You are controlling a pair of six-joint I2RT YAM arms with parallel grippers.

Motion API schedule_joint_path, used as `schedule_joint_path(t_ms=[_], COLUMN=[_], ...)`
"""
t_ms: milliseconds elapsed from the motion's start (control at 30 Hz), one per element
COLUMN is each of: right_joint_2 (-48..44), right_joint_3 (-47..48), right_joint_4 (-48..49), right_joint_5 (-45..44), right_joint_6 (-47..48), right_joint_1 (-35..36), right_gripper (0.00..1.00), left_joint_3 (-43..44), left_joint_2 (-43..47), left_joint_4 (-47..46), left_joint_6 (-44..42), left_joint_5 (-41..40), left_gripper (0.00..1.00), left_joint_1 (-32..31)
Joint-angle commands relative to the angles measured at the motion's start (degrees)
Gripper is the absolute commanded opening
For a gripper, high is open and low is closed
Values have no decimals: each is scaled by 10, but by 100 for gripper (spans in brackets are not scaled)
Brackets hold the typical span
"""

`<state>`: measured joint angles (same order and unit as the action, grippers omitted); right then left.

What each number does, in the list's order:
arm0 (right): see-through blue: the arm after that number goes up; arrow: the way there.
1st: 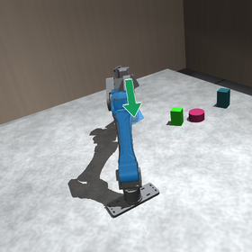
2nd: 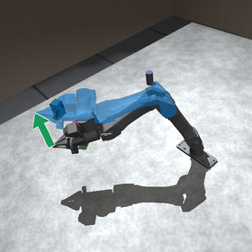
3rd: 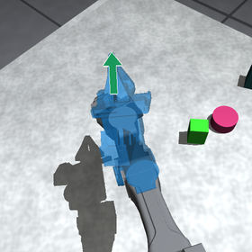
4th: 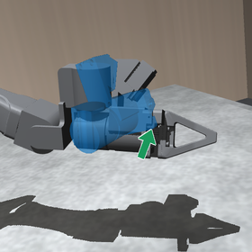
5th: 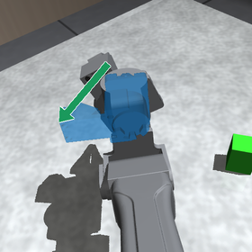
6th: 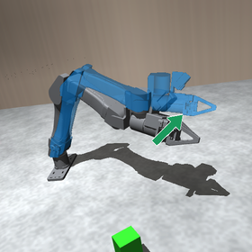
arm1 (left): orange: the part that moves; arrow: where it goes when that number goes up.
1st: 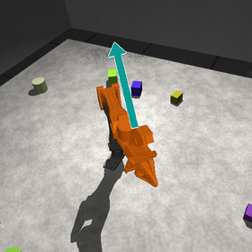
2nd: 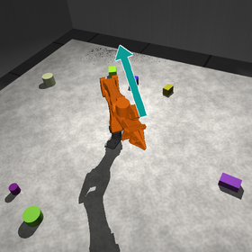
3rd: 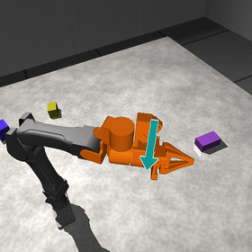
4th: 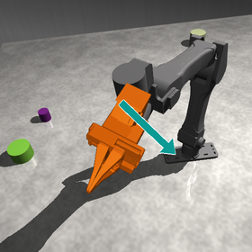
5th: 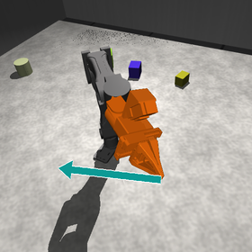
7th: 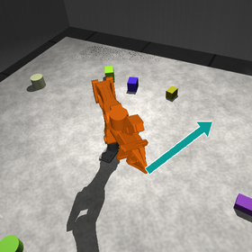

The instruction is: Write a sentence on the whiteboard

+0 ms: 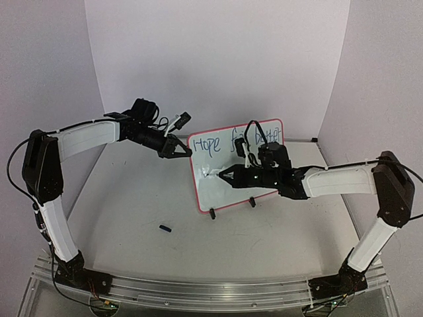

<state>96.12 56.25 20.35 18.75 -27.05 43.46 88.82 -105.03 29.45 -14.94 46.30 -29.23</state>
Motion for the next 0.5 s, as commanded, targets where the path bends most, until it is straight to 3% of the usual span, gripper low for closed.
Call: schedule_joint_path(t_ms=[0, 467], right_joint_2=[-26, -48], right_joint_3=[22, 10], right_joint_4=[15, 51], right_joint_5=[-45, -60], right_joint_6=[-1, -14], right_joint_1=[-2, -2], right_gripper=[0, 0], left_joint_3=[-17, -17], left_joint_2=[-14, -15], left_joint_4=[79, 79], left_joint_6=[-38, -38], left_joint_5=[-41, -42], left_gripper=[0, 0], left_joint_1=[-26, -29])
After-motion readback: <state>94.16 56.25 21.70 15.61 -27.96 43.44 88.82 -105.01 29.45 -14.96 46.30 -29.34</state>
